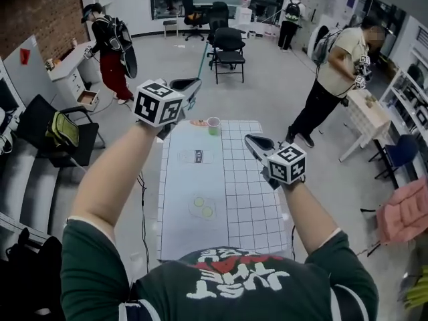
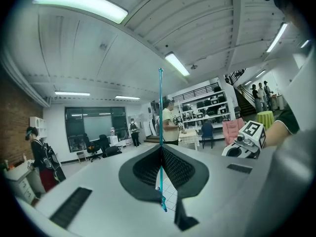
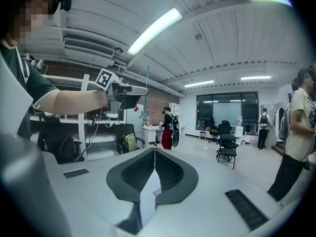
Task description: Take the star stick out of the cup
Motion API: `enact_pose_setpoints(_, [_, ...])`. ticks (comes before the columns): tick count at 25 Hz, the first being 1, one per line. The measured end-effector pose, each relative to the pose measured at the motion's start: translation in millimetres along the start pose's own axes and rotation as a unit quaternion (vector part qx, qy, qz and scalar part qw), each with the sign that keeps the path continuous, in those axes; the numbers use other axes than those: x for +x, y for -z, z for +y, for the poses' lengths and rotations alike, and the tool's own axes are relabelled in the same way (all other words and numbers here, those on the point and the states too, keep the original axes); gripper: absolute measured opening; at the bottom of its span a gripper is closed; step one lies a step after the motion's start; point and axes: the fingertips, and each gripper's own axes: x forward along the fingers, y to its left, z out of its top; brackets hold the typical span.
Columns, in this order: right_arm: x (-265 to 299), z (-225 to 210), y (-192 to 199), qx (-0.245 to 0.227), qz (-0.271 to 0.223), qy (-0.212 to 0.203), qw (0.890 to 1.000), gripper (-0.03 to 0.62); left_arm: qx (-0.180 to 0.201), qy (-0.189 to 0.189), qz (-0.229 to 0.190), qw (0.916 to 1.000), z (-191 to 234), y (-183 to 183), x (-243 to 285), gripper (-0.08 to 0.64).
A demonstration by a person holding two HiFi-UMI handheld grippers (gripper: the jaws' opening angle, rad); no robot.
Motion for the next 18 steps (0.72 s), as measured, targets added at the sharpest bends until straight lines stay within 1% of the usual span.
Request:
enact_pose_setpoints(4, [-34.8, -0.1, 11.3, -0.009, 0.004, -0.030, 1.000, 0.032, 0.005, -0.023, 0.009, 0.9997, -41.4, -7.8, -8.3, 0.011])
enact_pose_setpoints(9, [-78.7, -5.1, 16.8, -0.027, 0.001, -0.056, 0.998, 0.032, -0.004, -0.046, 0.019, 0.9987, -94.5, 2.4, -14.4, 0.011])
enact_pose_setpoints(14, [-112.5, -1.3, 25.1, -0.033, -0.005, -0.078, 0.996, 0.032, -0.019, -0.068, 0.038, 0.9968, -138.1, 27.3, -33.5, 0.011])
enact_pose_setpoints(18, [-126.9, 6.3, 36.1, -0.034, -0.008, -0.091, 0.995, 0.032, -0.031, -0.081, 0.045, 0.9952, -161.3, 49.1, -55.6, 0.011])
